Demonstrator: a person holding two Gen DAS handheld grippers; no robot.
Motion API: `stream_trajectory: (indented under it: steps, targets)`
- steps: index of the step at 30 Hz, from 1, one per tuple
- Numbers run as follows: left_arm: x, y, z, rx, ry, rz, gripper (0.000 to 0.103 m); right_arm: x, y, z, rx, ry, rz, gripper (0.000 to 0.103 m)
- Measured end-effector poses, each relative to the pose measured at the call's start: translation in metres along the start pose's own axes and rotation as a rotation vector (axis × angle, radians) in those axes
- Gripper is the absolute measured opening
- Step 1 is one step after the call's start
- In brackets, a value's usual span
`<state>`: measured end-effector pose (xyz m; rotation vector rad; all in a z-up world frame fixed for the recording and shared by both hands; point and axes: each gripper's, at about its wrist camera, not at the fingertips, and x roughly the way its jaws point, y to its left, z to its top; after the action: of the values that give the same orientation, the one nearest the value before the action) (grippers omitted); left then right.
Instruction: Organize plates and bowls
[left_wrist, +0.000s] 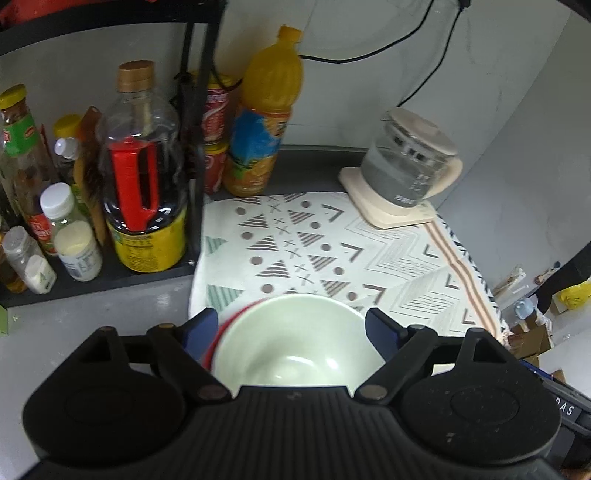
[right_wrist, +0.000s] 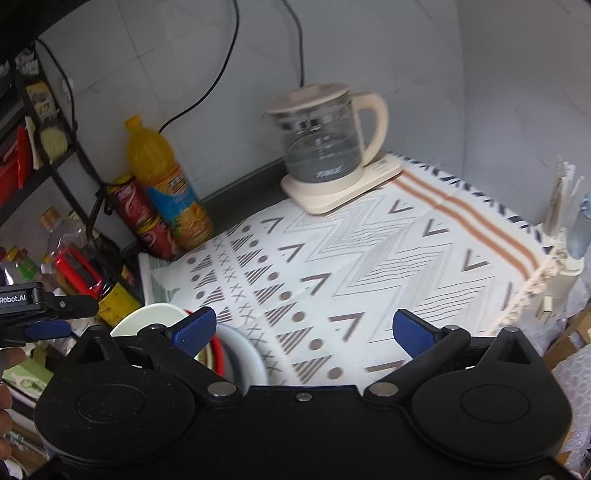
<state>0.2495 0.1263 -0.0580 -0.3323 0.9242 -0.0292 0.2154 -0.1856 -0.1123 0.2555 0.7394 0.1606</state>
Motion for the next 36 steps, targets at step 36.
stream_trajectory:
  steps: [36]
  targets:
    - [-0.121,-0.060,-0.166,0.125,-0.105,0.003,0.103,-0.153,-0.061,-0.113,-0.094,-0.130,-0.094,0.103]
